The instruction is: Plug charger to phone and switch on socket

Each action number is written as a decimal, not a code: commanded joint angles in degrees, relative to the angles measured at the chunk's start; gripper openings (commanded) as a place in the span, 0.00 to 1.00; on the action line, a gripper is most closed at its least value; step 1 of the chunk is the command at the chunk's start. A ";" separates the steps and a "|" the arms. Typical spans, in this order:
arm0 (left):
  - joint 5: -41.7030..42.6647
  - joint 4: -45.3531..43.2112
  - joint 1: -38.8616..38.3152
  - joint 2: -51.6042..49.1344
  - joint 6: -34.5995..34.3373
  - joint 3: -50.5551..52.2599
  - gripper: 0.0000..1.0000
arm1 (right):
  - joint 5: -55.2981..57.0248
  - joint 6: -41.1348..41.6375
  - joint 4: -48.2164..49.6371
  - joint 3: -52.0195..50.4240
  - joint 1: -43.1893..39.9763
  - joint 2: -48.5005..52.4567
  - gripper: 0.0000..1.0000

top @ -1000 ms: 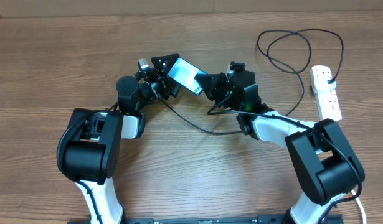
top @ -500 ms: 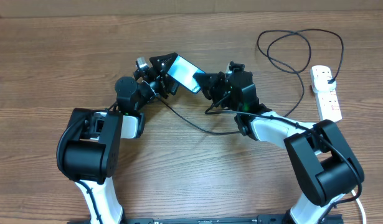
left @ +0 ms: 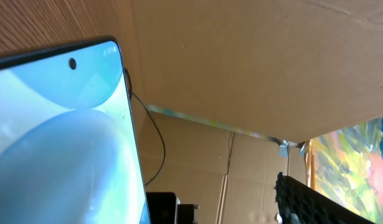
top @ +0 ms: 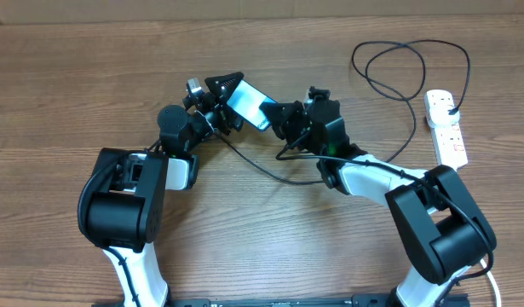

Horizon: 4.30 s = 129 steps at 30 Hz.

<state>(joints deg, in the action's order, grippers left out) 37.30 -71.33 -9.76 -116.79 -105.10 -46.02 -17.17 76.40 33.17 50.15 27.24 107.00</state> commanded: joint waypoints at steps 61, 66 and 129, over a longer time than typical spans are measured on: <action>21.03 1.46 14.16 0.44 4.76 -2.08 0.04 | 0.70 -42.99 -31.28 0.07 -4.83 -28.17 1.00; 31.15 7.72 21.79 0.44 4.83 -6.82 0.04 | 4.09 -56.59 -33.66 0.07 1.42 -31.17 1.00; 27.28 59.67 36.22 -0.02 39.78 -26.47 0.04 | 14.21 -85.81 -27.45 49.03 18.12 34.51 0.63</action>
<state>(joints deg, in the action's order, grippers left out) 63.79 -11.66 25.93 -118.19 -67.07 -70.59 -4.05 -9.08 5.23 96.05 45.15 138.96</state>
